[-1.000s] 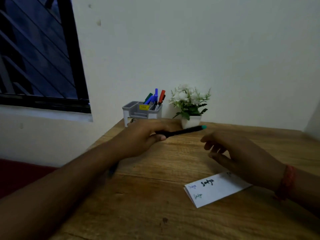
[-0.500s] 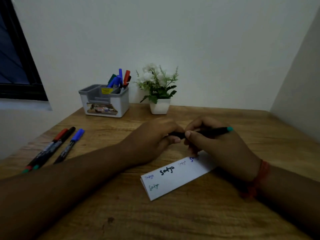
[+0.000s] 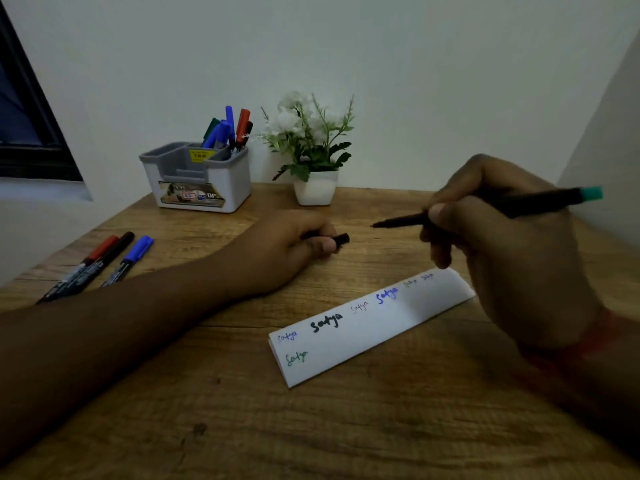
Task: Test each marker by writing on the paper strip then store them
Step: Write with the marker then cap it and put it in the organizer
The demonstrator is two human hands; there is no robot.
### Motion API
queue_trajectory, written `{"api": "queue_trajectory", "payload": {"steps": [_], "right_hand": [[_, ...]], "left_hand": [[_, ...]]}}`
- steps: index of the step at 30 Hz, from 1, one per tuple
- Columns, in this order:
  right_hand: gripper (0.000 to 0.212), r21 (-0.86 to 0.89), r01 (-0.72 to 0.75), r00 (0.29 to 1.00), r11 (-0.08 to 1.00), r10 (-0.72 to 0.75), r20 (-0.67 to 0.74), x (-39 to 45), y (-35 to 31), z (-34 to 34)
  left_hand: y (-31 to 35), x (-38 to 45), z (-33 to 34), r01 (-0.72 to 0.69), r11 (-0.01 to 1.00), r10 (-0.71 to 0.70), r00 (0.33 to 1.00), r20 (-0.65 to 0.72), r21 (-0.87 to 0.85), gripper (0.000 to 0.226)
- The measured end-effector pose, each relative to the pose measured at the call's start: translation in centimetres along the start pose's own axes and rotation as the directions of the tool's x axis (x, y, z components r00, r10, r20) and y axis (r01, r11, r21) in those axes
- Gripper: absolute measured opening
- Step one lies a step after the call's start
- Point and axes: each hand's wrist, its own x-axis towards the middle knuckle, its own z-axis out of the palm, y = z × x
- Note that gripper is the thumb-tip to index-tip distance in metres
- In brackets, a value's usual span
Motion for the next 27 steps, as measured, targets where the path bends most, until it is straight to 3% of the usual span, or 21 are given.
{"api": "queue_trajectory", "payload": {"steps": [3, 7, 10, 14, 20, 27], "right_hand": [[0.012, -0.040, -0.013, 1.000, 0.999, 0.014, 0.024, -0.3, -0.2, 0.2], [0.015, -0.153, -0.092, 0.992, 0.984, 0.104, 0.076, -0.6, 0.6, 0.9], [0.020, -0.110, -0.161, 0.985, 0.981, 0.167, 0.046, -0.3, 1.0, 0.6], [0.024, 0.004, -0.238, 0.970, 0.971, 0.237, 0.056, -0.2, 1.2, 0.9], [0.011, -0.275, -0.198, 0.970, 0.941, 0.228, 0.082, -0.6, -0.2, 1.6], [0.014, -0.325, -0.172, 0.942, 0.930, 0.251, 0.221, -2.9, -2.7, 3.3]], "left_hand": [[0.2, -0.1, 0.5, -0.034, 0.997, 0.031, 0.998, 0.049, 0.063, 0.004], [0.4, -0.4, 0.7, 0.010, 0.994, -0.012, 1.000, 0.018, 0.108, 0.018], [0.6, -0.8, 0.5, 0.060, 0.993, -0.061, 0.998, 0.008, 0.103, 0.028], [0.9, -1.2, -0.3, 0.096, 0.968, -0.107, 0.994, 0.033, 0.231, 0.051], [1.1, -2.0, -1.4, 0.081, 0.890, -0.195, 0.957, 0.215, 0.448, 0.089], [1.8, -2.5, -1.1, 0.007, 0.859, -0.206, 0.920, 0.334, 0.511, 0.089]]}}
